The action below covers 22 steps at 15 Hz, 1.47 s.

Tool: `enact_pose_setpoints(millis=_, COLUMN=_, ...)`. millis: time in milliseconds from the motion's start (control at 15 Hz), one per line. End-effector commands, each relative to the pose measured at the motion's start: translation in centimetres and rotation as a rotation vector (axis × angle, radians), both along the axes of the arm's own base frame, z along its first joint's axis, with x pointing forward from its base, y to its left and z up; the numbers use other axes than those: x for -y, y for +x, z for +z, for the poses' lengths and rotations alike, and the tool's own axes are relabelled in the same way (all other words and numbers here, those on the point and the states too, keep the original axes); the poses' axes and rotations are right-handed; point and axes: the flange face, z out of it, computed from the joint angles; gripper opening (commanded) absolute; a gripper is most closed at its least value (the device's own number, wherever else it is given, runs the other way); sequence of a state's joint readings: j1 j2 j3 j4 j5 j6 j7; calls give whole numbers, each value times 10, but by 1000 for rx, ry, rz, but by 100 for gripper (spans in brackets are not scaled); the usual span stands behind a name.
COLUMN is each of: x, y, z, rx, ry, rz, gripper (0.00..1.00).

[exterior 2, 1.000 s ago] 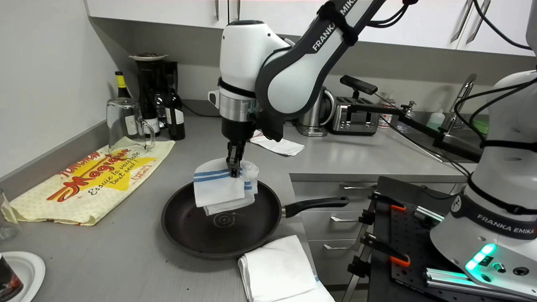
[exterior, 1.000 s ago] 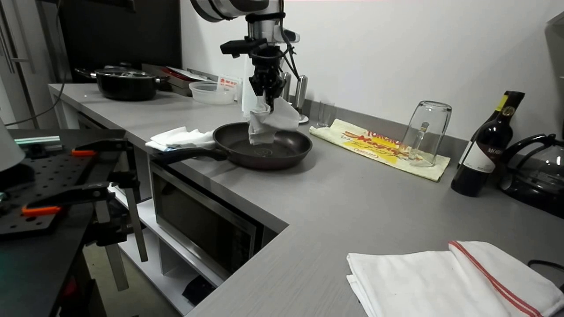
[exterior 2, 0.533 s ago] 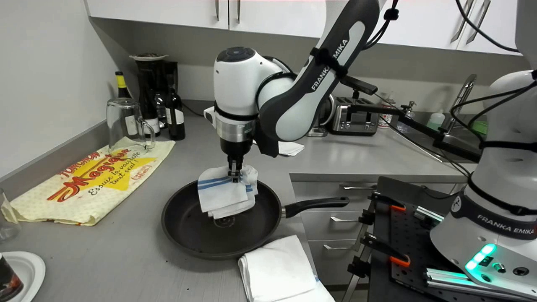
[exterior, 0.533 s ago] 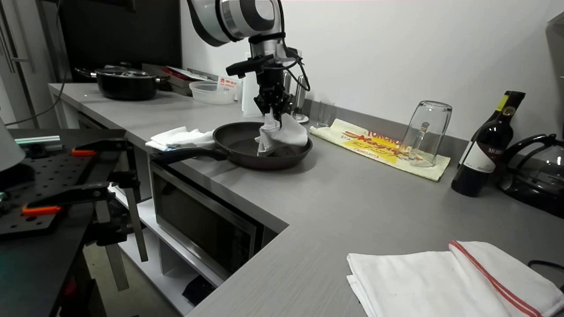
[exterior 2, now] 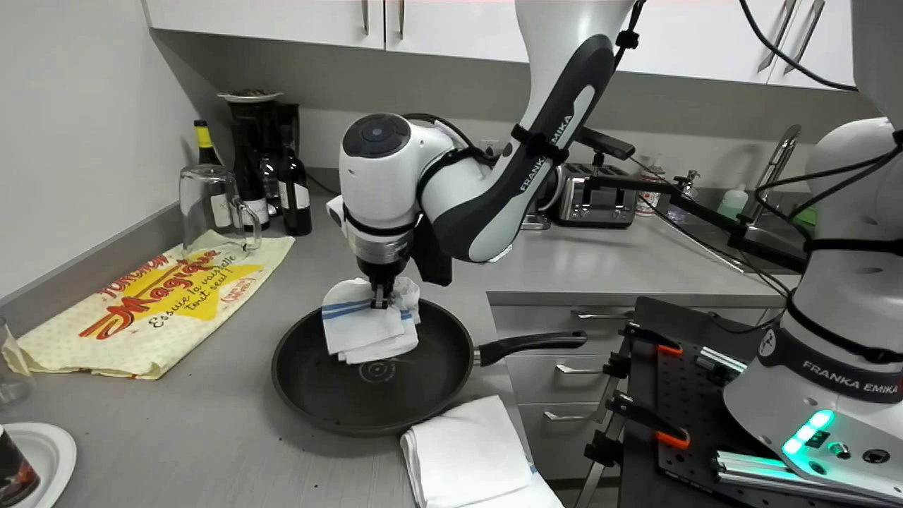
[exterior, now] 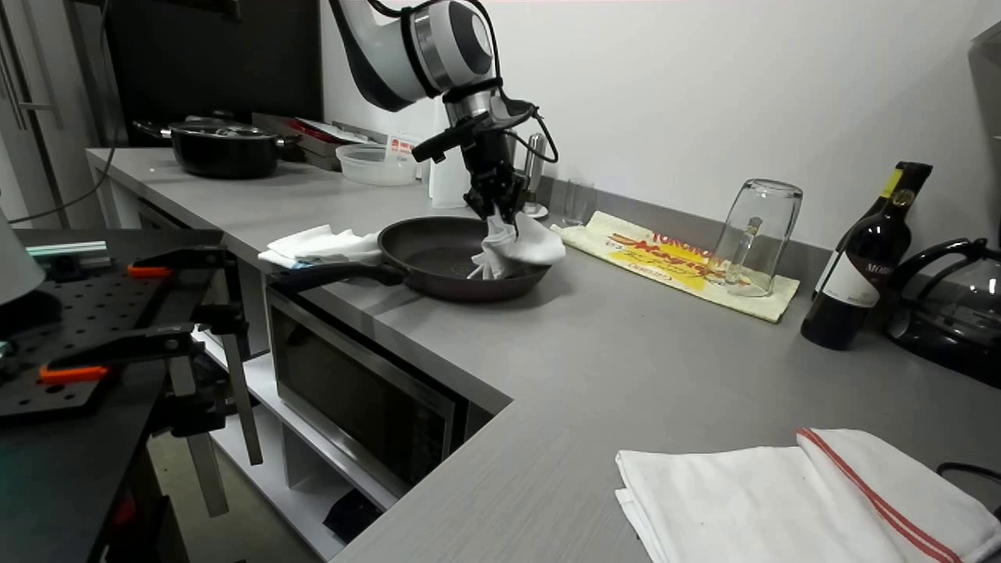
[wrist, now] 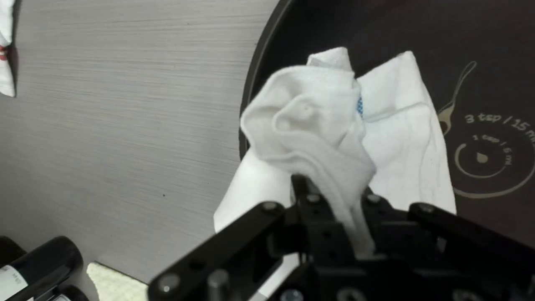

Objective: Wipe the pan with a dish cloth

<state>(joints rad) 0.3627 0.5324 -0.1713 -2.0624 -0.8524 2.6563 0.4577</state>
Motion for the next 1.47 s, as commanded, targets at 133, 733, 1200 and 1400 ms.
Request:
enact_pose_setpoints(millis=133, x=4, y=15, z=-19, rx=60, ry=-96, rz=-5, gripper=3)
enact_pose_setpoints(millis=733, x=9, y=14, z=-48, rx=70, ry=-164, rz=-9, gripper=3)
enact_pose_setpoints(millis=1200, x=10, y=13, z=-64, rx=60, ry=-192, rz=-6, gripper=3)
enact_pose_setpoints(millis=1400, x=7, y=9, z=-74, rx=41, ry=-205, rz=7, gripper=3)
